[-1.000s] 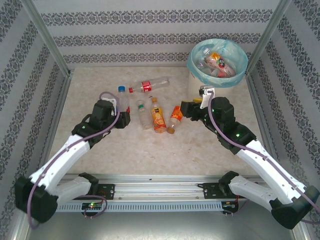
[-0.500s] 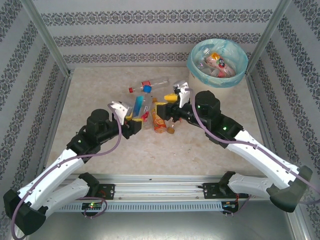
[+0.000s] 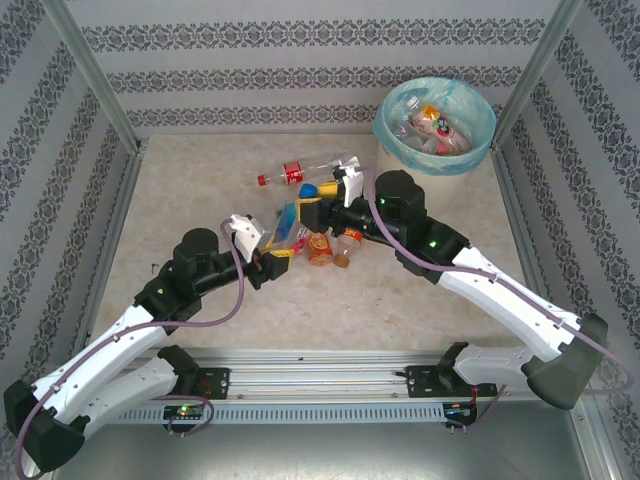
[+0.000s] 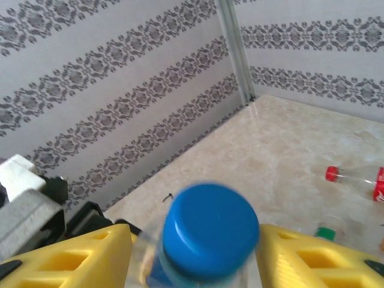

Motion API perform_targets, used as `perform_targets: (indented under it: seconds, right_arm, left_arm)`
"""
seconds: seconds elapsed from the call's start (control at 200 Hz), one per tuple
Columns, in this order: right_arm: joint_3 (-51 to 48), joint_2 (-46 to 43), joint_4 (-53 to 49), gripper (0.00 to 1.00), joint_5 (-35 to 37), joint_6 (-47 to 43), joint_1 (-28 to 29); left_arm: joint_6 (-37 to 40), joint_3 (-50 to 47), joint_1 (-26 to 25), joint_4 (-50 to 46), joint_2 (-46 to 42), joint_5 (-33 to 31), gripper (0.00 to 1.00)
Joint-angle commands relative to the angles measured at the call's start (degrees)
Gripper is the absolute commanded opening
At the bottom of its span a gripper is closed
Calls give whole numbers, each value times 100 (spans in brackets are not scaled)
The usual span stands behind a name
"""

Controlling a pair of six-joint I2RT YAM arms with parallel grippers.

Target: Put the plastic bottles in the bin

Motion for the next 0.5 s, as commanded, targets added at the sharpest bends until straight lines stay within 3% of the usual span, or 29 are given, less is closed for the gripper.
perform_targets:
  seconds: [0.0, 0.495]
  right_arm:
    - [171, 62, 303, 54, -392, 273, -48]
    - [-63, -47, 267, 33, -184, 410, -227]
  left_arm:
    - [207, -1, -116, 309, -93, 51, 43]
    - [330, -67, -271, 302, -108, -147, 44]
